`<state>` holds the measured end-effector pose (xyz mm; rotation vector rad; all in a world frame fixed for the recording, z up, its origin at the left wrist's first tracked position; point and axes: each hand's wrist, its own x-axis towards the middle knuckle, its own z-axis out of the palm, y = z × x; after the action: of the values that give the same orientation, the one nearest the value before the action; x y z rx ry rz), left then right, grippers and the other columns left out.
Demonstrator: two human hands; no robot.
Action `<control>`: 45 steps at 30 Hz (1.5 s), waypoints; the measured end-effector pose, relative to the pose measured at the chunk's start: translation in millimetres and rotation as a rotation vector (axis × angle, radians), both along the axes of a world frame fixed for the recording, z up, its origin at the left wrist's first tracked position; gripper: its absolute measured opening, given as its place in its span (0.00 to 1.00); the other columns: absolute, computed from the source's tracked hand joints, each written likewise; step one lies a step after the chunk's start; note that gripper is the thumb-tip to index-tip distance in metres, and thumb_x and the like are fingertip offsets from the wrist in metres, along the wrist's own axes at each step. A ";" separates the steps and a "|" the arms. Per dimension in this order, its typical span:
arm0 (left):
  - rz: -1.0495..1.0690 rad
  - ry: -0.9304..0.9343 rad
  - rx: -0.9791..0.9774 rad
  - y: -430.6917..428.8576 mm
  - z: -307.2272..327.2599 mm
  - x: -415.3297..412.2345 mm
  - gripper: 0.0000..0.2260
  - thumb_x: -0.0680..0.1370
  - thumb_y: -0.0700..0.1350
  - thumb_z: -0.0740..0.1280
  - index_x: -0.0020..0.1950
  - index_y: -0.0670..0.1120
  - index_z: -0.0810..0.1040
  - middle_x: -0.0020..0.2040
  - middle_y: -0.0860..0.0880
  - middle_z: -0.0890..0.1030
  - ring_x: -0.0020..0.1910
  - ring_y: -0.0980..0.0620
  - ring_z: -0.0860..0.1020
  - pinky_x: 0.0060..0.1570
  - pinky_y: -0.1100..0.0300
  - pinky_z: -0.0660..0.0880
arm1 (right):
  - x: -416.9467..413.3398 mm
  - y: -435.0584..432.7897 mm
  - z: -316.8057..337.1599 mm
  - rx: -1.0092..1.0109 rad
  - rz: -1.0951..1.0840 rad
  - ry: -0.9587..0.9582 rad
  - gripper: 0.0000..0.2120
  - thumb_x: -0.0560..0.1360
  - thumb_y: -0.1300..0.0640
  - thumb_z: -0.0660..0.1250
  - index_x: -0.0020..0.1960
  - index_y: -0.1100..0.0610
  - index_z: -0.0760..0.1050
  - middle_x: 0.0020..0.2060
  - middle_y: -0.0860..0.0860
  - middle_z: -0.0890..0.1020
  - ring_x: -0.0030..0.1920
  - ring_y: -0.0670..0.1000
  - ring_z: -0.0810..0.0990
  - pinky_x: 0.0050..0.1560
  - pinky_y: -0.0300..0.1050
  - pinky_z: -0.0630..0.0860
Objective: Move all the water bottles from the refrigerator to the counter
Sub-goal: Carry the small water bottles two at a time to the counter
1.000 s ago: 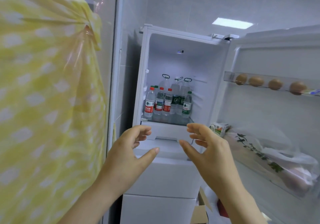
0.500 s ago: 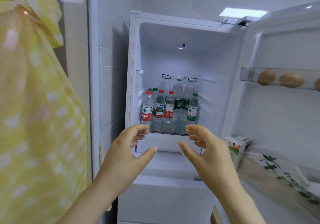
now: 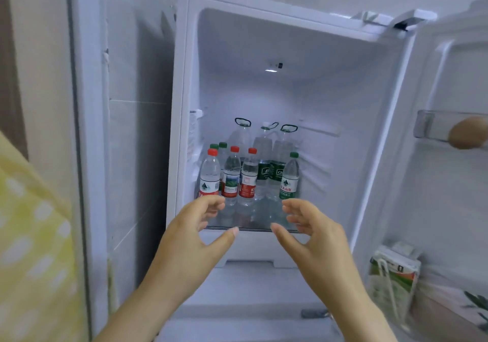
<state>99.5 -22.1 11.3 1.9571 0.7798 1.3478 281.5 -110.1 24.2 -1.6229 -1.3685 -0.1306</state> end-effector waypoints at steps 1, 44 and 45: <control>-0.002 0.003 -0.003 9.1 -2.2 3.4 0.18 0.71 0.45 0.75 0.58 0.57 0.76 0.56 0.61 0.79 0.57 0.67 0.76 0.59 0.68 0.72 | 3.2 8.1 -1.8 -0.005 -0.005 0.001 0.19 0.72 0.50 0.73 0.62 0.47 0.75 0.55 0.37 0.80 0.54 0.37 0.78 0.56 0.36 0.75; 0.438 0.107 -0.043 266.1 -29.8 148.6 0.40 0.70 0.46 0.75 0.77 0.52 0.57 0.65 0.61 0.62 0.61 0.68 0.60 0.60 0.72 0.57 | 165.9 325.2 -30.3 -0.097 0.113 0.088 0.22 0.73 0.49 0.72 0.65 0.49 0.74 0.57 0.43 0.80 0.56 0.44 0.78 0.58 0.43 0.76; 0.439 0.106 -0.058 270.9 -33.0 148.9 0.42 0.70 0.47 0.75 0.77 0.51 0.55 0.70 0.59 0.62 0.65 0.65 0.62 0.63 0.70 0.58 | 168.3 329.7 -32.2 -0.104 0.106 0.090 0.22 0.73 0.49 0.72 0.66 0.50 0.74 0.58 0.44 0.80 0.56 0.44 0.78 0.59 0.44 0.76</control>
<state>248.4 248.8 -21.7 1.8908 1.3443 1.4504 449.9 219.6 -8.1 -1.6179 -1.4082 0.0770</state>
